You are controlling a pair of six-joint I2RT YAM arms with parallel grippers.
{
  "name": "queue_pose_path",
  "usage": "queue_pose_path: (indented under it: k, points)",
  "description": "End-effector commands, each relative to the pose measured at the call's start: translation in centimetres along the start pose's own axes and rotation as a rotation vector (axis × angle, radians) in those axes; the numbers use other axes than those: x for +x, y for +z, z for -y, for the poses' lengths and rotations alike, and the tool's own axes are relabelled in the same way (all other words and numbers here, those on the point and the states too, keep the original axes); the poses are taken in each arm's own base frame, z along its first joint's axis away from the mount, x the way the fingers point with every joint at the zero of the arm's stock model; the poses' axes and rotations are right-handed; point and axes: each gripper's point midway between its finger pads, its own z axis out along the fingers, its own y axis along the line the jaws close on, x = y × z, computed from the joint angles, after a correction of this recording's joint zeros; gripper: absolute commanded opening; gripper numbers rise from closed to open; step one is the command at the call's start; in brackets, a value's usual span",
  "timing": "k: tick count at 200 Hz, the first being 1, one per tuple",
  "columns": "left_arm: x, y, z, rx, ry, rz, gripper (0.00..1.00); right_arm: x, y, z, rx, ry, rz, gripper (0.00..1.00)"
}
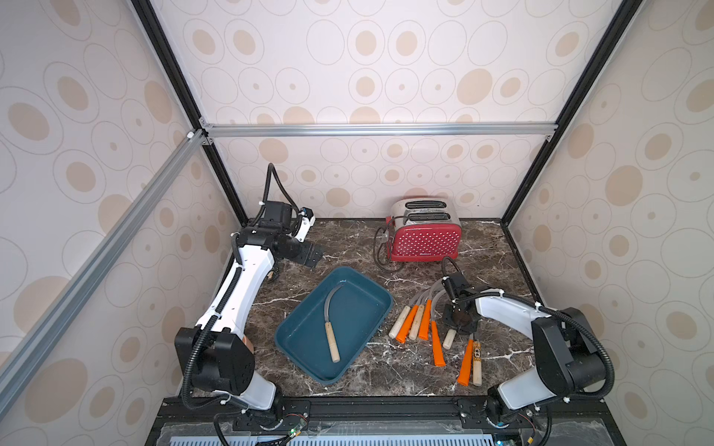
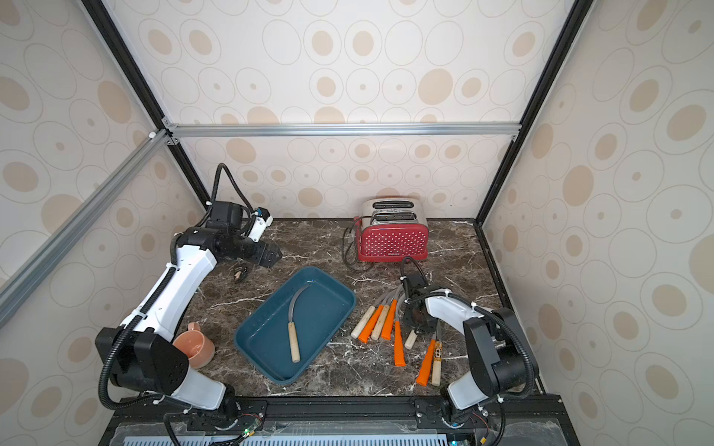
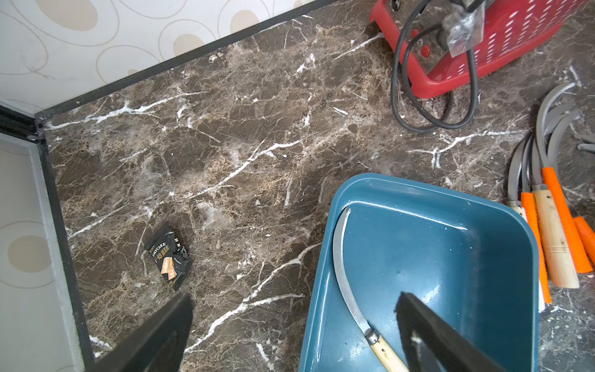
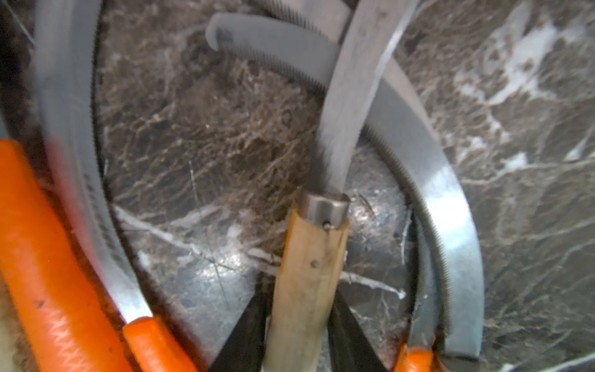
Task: Put small sickles into storage boxes
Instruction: Pick up the sickle at the center of the board.
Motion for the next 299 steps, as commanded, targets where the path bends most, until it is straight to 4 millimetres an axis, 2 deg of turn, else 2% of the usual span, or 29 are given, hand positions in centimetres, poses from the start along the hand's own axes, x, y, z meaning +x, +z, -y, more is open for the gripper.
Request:
queue_pose_path:
  k: [1,16,57,87,125,206,299]
  points:
    - [-0.3,-1.0,0.1,-0.011,0.003,0.023,0.99,0.3,1.2,1.1,0.06,0.015,-0.011,0.33]
    - [-0.4,-1.1,0.1,-0.012,0.003,0.024,0.99,0.2,1.3,1.3,0.071,0.015,-0.007,0.32]
    - [-0.3,-1.2,0.1,-0.013,-0.002,0.025,0.99,-0.1,1.3,0.9,0.06,0.012,-0.008,0.16]
    - [-0.4,-1.3,0.0,-0.018,-0.003,0.028,0.99,-0.1,1.3,0.6,0.047,0.014,-0.011,0.09]
    - [-0.5,-1.6,0.0,-0.019,0.004,0.033,0.99,-0.2,-0.3,0.7,0.015,0.026,0.028,0.05]
    - [-1.0,-1.4,0.0,-0.014,-0.007,0.037,0.99,-1.4,-4.3,1.0,-0.031,0.027,0.129,0.02]
    - [-1.1,-1.8,-0.6,-0.047,-0.017,0.036,0.99,-1.9,-6.5,-0.3,-0.098,0.014,0.161,0.02]
